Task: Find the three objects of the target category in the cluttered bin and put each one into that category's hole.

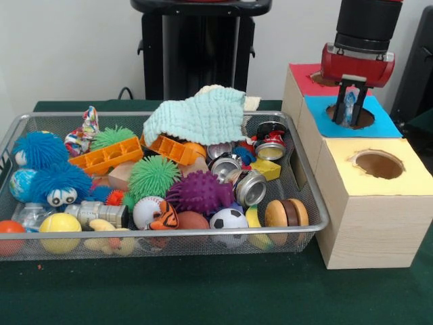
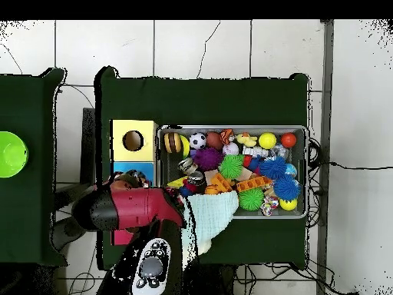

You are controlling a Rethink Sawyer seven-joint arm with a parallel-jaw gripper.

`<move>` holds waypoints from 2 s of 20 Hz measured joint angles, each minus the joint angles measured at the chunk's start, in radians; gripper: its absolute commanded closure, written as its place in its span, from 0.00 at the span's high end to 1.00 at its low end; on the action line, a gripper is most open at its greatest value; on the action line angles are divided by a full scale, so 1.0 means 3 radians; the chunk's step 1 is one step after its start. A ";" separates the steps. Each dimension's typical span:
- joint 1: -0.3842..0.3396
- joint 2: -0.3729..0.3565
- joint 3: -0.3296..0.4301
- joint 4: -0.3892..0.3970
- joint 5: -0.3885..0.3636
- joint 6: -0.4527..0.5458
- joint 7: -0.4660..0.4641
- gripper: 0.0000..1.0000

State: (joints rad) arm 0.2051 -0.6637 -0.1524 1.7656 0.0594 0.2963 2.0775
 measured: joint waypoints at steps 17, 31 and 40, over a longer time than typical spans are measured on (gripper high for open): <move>0.0071 0.0148 -0.0045 0.0007 0.0101 -0.0315 0.0000 0.00; 0.0133 0.0241 -0.0091 -0.0020 0.0155 -0.0323 -0.0001 1.00; 0.0106 0.0177 -0.0063 0.0032 0.0154 -0.0270 0.0000 1.00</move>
State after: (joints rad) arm 0.2368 -0.6105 -0.1711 1.7752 0.1057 0.2151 2.0775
